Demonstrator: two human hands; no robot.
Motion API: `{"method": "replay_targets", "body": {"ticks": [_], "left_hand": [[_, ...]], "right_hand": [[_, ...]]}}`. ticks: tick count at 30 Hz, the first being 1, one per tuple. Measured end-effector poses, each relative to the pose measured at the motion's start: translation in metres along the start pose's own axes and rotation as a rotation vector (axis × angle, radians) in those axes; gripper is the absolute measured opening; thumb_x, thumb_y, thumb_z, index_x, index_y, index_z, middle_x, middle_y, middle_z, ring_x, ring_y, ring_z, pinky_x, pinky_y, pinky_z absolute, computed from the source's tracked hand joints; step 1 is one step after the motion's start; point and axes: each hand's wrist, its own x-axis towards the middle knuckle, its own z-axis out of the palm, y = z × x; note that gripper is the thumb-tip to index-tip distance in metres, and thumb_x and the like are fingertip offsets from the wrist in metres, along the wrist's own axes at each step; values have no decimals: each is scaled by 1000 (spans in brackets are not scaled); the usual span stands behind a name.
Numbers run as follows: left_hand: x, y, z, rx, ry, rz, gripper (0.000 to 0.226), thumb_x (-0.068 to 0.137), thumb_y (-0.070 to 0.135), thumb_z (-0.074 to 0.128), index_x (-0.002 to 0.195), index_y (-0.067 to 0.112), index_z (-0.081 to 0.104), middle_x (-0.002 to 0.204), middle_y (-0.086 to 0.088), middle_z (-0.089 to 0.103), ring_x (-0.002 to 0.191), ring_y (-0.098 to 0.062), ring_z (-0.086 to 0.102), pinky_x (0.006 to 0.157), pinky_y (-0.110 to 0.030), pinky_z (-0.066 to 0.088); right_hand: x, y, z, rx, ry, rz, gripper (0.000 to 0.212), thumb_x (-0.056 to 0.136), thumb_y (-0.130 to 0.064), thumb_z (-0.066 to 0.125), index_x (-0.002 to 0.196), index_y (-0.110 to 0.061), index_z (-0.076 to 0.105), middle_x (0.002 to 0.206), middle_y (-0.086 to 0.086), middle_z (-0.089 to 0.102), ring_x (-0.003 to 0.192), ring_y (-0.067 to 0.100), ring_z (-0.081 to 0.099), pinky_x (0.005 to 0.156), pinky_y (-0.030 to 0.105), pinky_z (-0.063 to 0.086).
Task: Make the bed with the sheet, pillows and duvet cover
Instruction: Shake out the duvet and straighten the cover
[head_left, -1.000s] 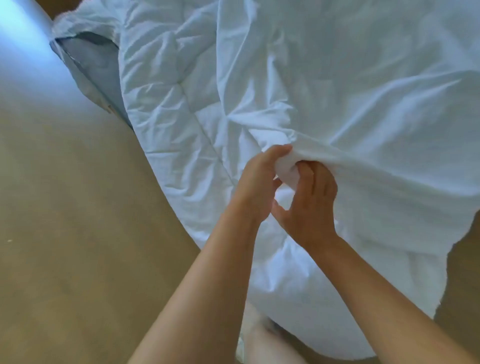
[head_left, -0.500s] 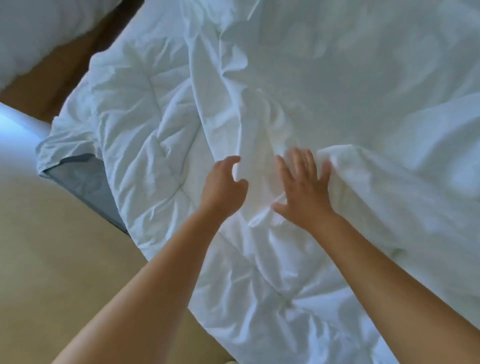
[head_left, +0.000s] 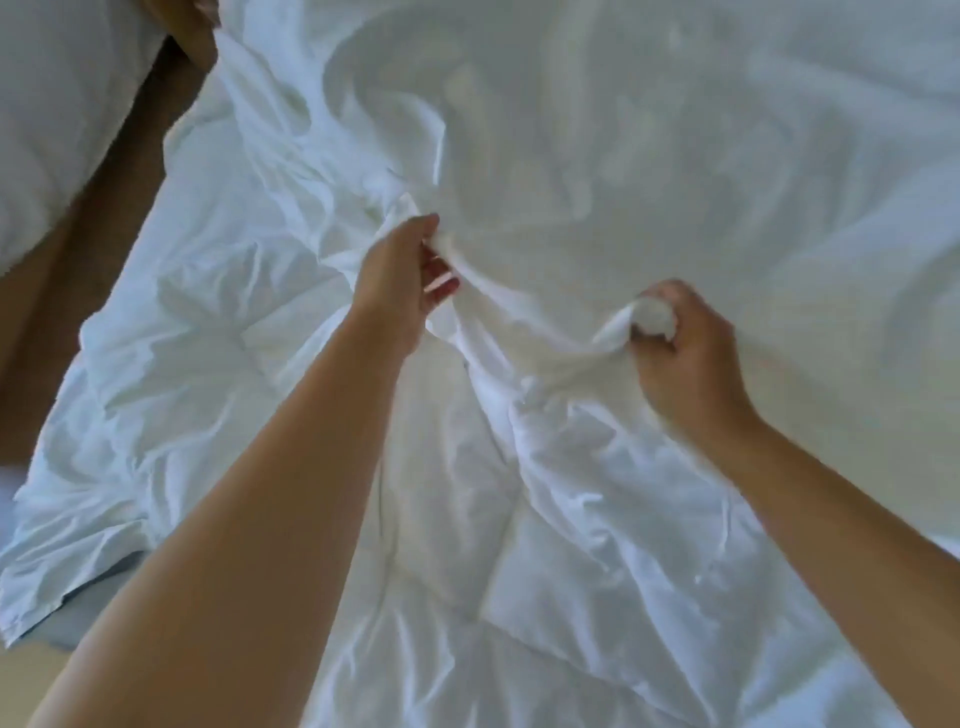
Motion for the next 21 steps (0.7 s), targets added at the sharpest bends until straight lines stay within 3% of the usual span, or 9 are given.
{"method": "replay_targets", "body": {"ticks": [2,4,6,8,10,12,14,17,21], "left_hand": [[22,36,2,241,-142,145,27,89,25,51,115,23,58,100,4,68,90,-8,62,83,-32,45],[43,46,-8,867,-241,433,60,76,30,54,136,23,46,127,0,58,110,-13,55,98,-35,40],[56,27,-26,1562,-381,859,81,74,39,61,147,22,30,149,-6,36,135,-23,34,112,-42,24],[57,-11,-42,1867,-602,1099,93,78,52,61,151,24,11,158,-9,13,144,-27,14,115,-51,7],[61,-48,-46,2005,-639,1195,94,80,55,60,150,27,5,158,-12,6,145,-32,9,112,-59,4],[73,-56,-32,1968,-443,1243,73,85,39,62,148,30,26,155,-14,19,142,-36,19,109,-63,11],[94,-44,-17,1893,-291,1205,54,92,23,51,143,31,37,154,-14,23,142,-36,20,109,-63,7],[124,-16,-10,1939,-126,1162,62,93,19,47,148,32,21,152,-14,22,140,-34,19,109,-62,2],[119,4,-17,1859,-100,1134,62,88,16,53,145,23,30,136,-13,41,129,-32,33,108,-62,11]], "right_hand": [[64,-10,-12,59,387,217,9,79,-12,48,85,-9,54,81,6,54,76,14,50,67,30,36],[106,-10,-16,-87,535,381,15,87,-11,47,101,-11,51,103,9,54,99,24,53,81,34,37],[113,-6,5,-359,475,482,43,89,-12,49,131,-11,40,132,13,43,122,31,41,93,37,35],[92,-6,45,-533,219,277,68,85,-16,55,145,-10,25,146,16,29,134,32,28,103,41,29],[65,-2,80,-594,-166,53,75,83,-26,59,147,-15,22,153,13,19,141,27,17,111,43,20],[49,9,96,-682,-374,11,76,83,-34,58,147,-20,20,155,6,14,142,21,12,111,46,17],[45,17,99,-789,-313,-1,70,83,-32,56,145,-19,25,152,5,23,139,20,22,106,44,22],[62,13,99,-894,-254,-50,48,90,-25,51,135,-14,39,136,7,45,125,24,43,100,41,28],[67,-32,102,-470,-180,40,16,94,-22,47,94,-9,56,90,13,63,89,35,58,69,34,33]]}}
